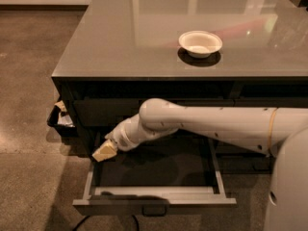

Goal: Place rxbar blueberry into middle drawer

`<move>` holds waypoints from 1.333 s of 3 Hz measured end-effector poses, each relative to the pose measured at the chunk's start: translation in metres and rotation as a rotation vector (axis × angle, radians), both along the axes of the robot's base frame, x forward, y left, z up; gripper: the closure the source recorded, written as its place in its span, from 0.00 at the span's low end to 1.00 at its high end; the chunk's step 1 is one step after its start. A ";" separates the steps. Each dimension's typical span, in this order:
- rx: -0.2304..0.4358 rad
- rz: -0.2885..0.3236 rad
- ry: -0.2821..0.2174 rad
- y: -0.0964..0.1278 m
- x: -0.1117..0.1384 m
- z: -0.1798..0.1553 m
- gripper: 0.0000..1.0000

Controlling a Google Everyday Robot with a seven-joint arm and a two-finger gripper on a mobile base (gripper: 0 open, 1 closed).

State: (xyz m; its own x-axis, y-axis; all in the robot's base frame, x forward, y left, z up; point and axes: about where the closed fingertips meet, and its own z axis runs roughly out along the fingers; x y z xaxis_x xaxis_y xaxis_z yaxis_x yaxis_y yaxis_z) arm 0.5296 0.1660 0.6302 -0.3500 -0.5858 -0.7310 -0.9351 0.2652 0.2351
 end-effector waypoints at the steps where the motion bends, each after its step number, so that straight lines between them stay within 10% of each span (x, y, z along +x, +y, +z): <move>1: -0.024 -0.107 0.094 0.003 0.002 -0.075 1.00; 3: -0.052 -0.229 0.241 -0.004 0.016 -0.194 1.00; 4: -0.071 -0.282 0.264 -0.013 0.033 -0.223 0.81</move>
Offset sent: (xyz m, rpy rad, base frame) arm 0.0136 -0.0043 -0.2272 -0.0549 0.2911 -0.2797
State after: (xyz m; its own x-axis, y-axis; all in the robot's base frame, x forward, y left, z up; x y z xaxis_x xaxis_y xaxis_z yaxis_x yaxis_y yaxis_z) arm 0.5626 0.1527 0.4075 -0.6753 -0.4853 -0.5554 -0.7327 0.5276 0.4298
